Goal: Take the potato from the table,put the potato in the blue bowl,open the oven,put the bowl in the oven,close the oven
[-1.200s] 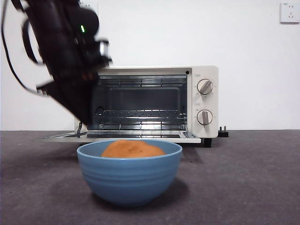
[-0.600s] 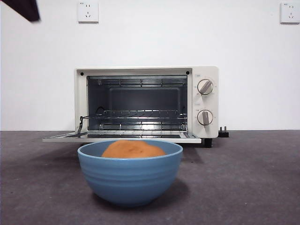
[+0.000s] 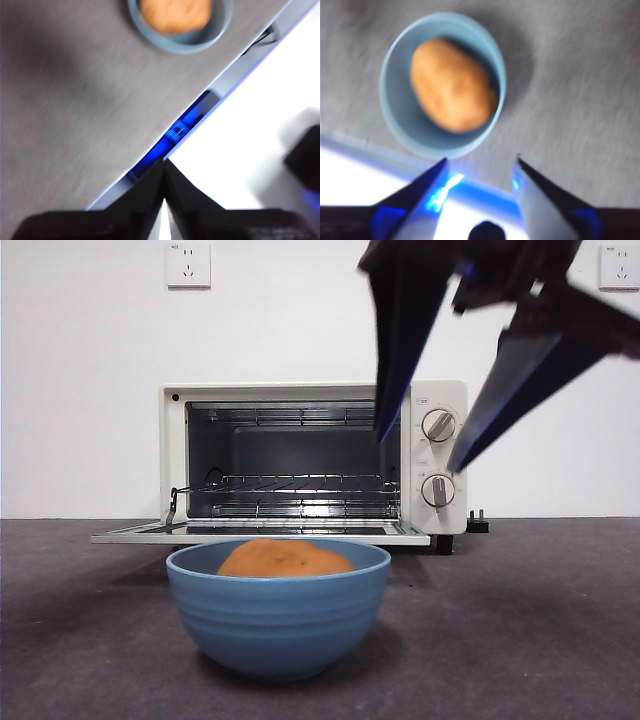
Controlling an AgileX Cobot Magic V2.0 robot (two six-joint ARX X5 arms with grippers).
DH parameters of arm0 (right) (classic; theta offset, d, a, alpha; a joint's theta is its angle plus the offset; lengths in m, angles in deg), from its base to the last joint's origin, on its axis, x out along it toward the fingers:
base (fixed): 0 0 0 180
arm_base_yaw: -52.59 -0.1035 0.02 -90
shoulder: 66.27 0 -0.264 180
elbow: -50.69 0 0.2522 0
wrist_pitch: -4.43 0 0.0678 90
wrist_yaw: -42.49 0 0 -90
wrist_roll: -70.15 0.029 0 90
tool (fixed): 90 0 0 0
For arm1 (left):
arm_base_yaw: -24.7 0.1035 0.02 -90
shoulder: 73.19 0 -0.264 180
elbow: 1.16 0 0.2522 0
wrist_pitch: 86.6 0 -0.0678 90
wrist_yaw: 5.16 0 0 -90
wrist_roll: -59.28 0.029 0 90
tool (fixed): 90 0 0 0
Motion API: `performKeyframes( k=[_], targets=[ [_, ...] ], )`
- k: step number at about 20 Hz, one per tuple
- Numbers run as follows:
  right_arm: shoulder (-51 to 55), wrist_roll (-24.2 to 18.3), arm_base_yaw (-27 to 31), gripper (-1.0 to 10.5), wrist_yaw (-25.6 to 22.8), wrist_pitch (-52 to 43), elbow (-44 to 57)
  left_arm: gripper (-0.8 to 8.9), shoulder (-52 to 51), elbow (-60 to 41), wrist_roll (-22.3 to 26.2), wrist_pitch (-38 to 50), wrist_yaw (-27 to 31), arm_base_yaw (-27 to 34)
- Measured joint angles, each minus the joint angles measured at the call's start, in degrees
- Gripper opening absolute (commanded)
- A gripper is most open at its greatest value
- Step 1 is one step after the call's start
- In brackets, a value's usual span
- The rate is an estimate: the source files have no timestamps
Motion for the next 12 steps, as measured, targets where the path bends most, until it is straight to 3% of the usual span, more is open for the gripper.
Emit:
performKeyframes(
  k=[4,6,12],
  targets=[
    [-3.58,-0.04,4.35,2.7,1.46,-2.51,0.0,-0.06,-5.99,-3.98,-0.04,-0.13,-2.21,0.0],
    [-5.57,-0.48,6.14,3.6,3.1,-3.06,0.0,-0.06,-7.96,-3.98,-0.04,-0.09,-5.84,0.0],
    [-9.92,-1.53,6.62,3.8,5.99,-5.64,0.0,-0.06,-8.9,-3.98,-0.02,-0.11,-8.0,-0.02]
  ],
)
